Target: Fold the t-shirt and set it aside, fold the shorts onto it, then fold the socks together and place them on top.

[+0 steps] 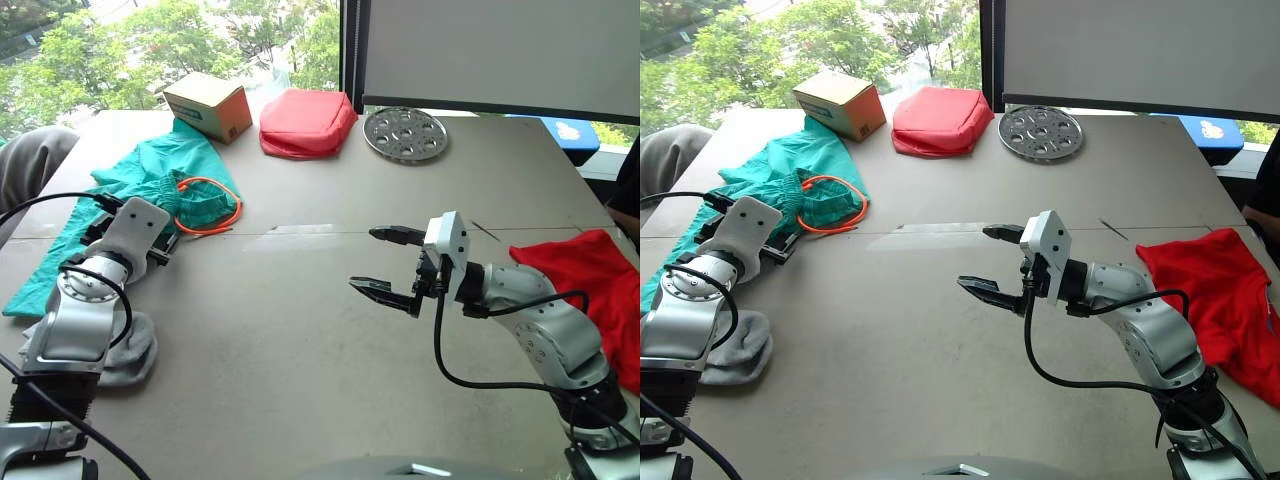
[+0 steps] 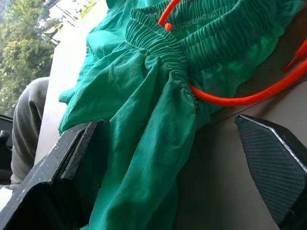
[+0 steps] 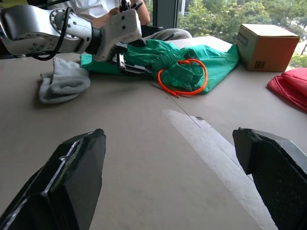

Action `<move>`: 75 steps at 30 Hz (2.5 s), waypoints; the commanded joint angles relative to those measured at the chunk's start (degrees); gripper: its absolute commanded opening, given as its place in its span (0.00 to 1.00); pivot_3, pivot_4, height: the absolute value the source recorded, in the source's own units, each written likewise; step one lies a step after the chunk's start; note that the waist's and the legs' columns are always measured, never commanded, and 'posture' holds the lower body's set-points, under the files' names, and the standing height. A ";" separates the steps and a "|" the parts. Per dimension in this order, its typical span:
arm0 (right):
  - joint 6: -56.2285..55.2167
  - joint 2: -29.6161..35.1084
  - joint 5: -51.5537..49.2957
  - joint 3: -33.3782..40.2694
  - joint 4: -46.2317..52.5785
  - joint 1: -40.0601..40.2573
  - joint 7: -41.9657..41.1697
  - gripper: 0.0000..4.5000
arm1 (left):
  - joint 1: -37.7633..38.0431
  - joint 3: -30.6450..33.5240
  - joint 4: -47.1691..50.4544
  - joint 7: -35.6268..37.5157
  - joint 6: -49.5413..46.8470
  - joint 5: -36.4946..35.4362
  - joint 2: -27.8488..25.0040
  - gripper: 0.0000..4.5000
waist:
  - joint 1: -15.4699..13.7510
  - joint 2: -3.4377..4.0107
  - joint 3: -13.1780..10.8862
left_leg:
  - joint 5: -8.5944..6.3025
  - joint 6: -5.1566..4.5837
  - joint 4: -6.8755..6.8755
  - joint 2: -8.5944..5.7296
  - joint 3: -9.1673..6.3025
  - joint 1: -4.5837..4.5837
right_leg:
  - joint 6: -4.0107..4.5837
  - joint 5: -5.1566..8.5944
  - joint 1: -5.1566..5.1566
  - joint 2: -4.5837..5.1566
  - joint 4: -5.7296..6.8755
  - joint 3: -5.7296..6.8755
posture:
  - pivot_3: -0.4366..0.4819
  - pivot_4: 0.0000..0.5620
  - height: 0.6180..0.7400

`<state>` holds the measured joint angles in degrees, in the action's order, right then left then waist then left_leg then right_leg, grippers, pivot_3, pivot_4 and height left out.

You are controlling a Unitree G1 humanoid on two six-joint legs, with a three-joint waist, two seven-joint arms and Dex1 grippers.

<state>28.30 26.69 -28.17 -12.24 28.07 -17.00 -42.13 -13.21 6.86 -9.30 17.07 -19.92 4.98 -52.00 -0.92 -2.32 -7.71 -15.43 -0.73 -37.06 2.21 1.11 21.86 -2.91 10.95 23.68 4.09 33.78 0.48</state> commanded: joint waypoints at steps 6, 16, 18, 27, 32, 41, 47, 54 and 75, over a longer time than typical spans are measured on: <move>-0.97 0.02 0.61 2.54 2.71 1.46 1.75 1.00 | -5.21 -0.19 -12.63 1.34 15.59 2.49 -1.40 0.41 | 0.17 -0.04 0.01 | 0.00 0.00 -0.07 0.02 0.08 0.01 | -0.01 -0.01 0.00 0.07 0.04 -0.03 | 0.48 0.27 0.99; -1.45 0.62 0.96 3.90 0.39 2.01 0.78 1.00 | -6.95 10.64 -0.25 16.83 12.98 -21.63 4.76 0.01 | -0.04 -0.05 0.02 | 0.00 0.00 -0.13 0.05 0.05 0.03 | 0.00 -0.02 -0.01 0.09 0.07 0.00 | 0.48 0.27 0.99; -1.83 1.01 1.54 4.38 -0.58 1.72 0.65 1.00 | -10.10 9.68 -0.20 17.25 10.22 -22.92 6.25 0.01 | -0.14 -0.07 0.02 | 0.00 0.00 -0.20 0.01 0.04 0.03 | 0.00 -0.02 -0.09 0.09 0.08 0.00 | 0.48 0.27 0.99; 1.21 5.01 1.02 9.82 1.74 3.76 2.54 1.00 | -22.61 -4.90 4.86 29.18 -1.73 -28.55 18.92 0.01 | 0.13 -0.21 0.10 | -0.01 -0.04 -0.37 -0.08 0.02 -0.01 | -0.06 -0.05 -0.30 -0.02 0.08 -0.10 | 0.48 0.27 0.99; 4.75 8.59 1.76 13.22 5.66 7.93 5.33 1.00 | -17.58 -16.22 13.32 33.10 -7.66 -29.34 25.85 0.01 | 0.32 -0.13 0.07 | -0.07 -0.14 -0.30 -0.07 0.03 -0.02 | -0.24 -0.14 -0.29 -0.09 0.06 -0.19 | 0.48 0.27 0.99; 3.92 13.89 11.10 6.21 6.24 10.95 5.79 1.00 | -12.56 -15.87 20.74 36.06 -16.69 -36.13 26.17 0.01 | 0.34 -0.08 0.07 | -0.04 -0.17 -0.44 -0.01 0.02 -0.15 | -0.27 0.12 -0.28 -0.12 0.16 -0.22 | 0.48 0.27 0.99; 2.81 7.86 15.58 -2.03 2.62 3.48 6.76 1.00 | -11.66 -14.24 22.63 35.66 -19.04 -36.91 23.69 0.01 | -0.01 -0.09 0.10 | -0.04 -0.17 -0.42 -0.01 -0.05 -0.10 | -0.19 0.08 -0.27 -0.19 0.12 -0.23 | 0.48 0.27 0.99; 3.81 5.13 17.12 -3.41 3.76 -0.84 6.43 1.00 | -11.90 -16.44 23.98 32.46 -18.35 -33.06 24.10 0.01 | -0.02 -0.07 0.06 | -0.04 -0.17 -0.42 -0.10 -0.07 -0.04 | -0.04 0.00 -0.30 -0.17 0.06 -0.31 | 0.48 0.27 0.99; 5.96 11.00 18.63 -0.35 7.56 3.73 4.79 1.00 | 4.28 3.66 32.79 43.65 -17.35 -41.20 6.62 0.74 | 1.10 0.00 0.04 | -0.04 -0.16 -0.33 0.00 0.00 -0.11 | -0.19 0.10 -0.22 -0.21 0.08 -0.32 | 0.48 0.27 0.99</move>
<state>35.70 37.34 -9.14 -14.20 33.64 -13.00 -36.66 -11.41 6.39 20.22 58.73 -40.10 -36.06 -43.71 0.19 -2.33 -7.67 -15.48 -0.89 -37.39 2.22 1.11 21.74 -3.10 11.05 23.44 3.88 33.87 0.15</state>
